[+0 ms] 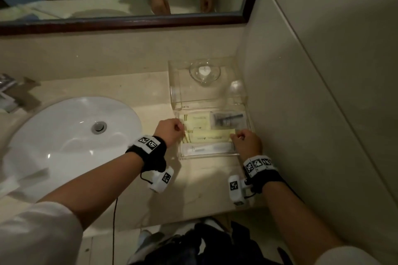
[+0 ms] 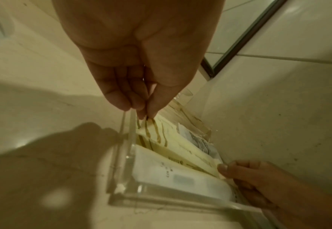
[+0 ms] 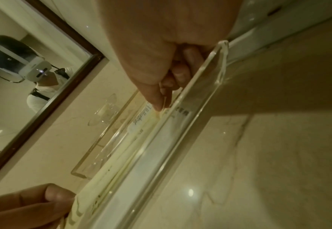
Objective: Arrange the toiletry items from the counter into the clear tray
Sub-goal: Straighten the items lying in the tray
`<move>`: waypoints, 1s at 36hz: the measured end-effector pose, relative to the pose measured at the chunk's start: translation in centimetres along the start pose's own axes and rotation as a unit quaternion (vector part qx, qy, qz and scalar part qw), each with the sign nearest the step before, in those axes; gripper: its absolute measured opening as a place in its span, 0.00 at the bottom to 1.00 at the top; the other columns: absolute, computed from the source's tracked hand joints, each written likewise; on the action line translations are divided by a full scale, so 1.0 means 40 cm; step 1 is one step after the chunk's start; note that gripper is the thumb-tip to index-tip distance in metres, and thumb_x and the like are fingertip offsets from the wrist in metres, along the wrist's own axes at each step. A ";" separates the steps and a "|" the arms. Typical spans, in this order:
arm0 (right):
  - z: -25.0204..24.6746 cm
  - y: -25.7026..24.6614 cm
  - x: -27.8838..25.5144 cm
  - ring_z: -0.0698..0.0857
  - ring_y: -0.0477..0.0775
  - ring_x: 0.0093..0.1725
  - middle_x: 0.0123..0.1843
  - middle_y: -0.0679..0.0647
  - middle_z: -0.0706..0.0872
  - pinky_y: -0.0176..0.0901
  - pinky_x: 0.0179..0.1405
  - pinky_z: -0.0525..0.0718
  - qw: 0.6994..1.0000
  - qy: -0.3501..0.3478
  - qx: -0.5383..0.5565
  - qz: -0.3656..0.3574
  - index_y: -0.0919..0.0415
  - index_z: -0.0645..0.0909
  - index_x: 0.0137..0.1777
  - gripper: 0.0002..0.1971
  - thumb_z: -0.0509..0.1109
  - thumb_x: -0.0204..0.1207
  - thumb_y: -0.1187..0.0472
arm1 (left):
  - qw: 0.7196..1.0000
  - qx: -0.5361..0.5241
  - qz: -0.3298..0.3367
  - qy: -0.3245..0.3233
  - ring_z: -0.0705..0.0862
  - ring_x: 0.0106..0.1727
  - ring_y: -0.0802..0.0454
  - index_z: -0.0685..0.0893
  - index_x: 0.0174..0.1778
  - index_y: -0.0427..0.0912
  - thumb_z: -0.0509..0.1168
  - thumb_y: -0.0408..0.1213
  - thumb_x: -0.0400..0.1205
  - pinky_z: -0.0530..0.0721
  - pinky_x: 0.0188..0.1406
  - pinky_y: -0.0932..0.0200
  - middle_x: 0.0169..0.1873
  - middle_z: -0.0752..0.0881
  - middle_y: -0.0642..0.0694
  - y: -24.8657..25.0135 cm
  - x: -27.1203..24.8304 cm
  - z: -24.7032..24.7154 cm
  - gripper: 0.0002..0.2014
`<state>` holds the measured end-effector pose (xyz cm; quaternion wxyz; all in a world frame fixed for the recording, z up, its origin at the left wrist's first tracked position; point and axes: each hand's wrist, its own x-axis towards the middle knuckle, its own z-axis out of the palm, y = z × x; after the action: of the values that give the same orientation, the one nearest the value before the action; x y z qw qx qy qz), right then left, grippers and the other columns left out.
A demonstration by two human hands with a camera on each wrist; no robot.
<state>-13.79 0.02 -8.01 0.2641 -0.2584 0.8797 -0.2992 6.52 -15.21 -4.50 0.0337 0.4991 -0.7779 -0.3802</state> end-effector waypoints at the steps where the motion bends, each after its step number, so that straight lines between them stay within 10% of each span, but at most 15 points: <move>1: 0.001 -0.001 0.001 0.83 0.53 0.43 0.40 0.48 0.83 0.43 0.47 0.82 1.000 0.001 -0.006 -0.001 0.53 0.79 0.37 0.08 0.72 0.74 0.53 | 1.000 0.011 0.006 0.001 0.82 0.42 0.51 0.87 0.40 0.40 0.68 0.31 0.75 0.71 0.41 0.66 0.40 0.89 0.44 0.001 -0.001 0.001 0.03; 36: 0.004 -0.027 -0.023 0.81 0.53 0.38 0.37 0.49 0.83 0.38 0.39 0.76 0.999 0.029 -0.041 0.009 0.54 0.79 0.37 0.10 0.72 0.74 0.50 | 0.974 0.189 0.124 0.015 0.83 0.44 0.45 0.83 0.42 0.43 0.64 0.27 0.74 0.77 0.37 0.59 0.43 0.83 0.45 -0.006 -0.012 0.020 0.07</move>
<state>-12.70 -0.23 -7.13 0.2302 -0.2522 0.9009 -0.2679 6.59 -14.43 -5.05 -0.0025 0.4023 -0.8907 -0.2115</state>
